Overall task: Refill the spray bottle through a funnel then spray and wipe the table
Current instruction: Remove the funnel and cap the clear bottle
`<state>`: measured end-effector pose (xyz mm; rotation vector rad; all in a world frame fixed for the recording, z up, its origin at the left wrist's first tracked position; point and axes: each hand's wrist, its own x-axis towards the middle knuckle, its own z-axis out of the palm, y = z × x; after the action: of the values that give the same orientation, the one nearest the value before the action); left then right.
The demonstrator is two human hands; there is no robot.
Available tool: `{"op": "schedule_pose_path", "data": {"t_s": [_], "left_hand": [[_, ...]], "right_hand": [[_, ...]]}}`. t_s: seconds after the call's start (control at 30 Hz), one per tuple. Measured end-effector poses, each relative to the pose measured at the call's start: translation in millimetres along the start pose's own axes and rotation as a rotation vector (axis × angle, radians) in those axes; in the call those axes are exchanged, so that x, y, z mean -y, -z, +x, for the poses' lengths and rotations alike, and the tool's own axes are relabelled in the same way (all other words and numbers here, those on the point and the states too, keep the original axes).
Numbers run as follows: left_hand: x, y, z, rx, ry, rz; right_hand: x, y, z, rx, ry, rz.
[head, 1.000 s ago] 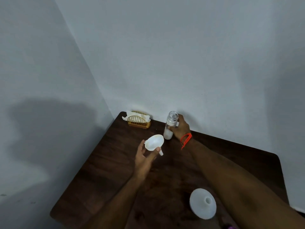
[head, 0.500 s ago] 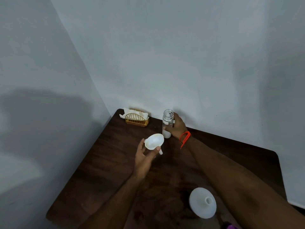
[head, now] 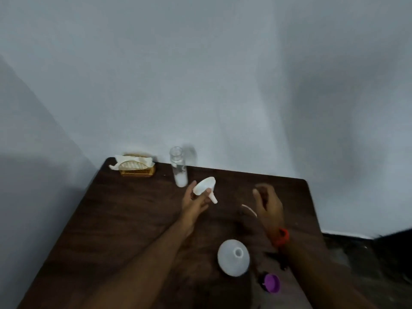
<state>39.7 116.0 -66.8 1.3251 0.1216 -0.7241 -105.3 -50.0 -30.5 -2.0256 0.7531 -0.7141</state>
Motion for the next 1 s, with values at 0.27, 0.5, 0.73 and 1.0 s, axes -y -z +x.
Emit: {"op": "schedule_pose_path", "data": {"t_s": [0.27,0.5,0.73,1.0], "left_hand": [[7,-57,51,0.030,0.264,-0.093],[23,-67,70,0.027,0.368,-0.080],[23,-51,68,0.036,0.304,-0.036],[23,-17,33,-0.125,-0.128,0.525]], "right_hand": [[-91,94,-143,0.446,-0.171,-0.540],[-106,76,-163,0.816,-0.226,-0.722],[-115,68,-144,0.683,-0.230,-0.593],[-77,64,-66,0.261,-0.082,-0.225]]}}
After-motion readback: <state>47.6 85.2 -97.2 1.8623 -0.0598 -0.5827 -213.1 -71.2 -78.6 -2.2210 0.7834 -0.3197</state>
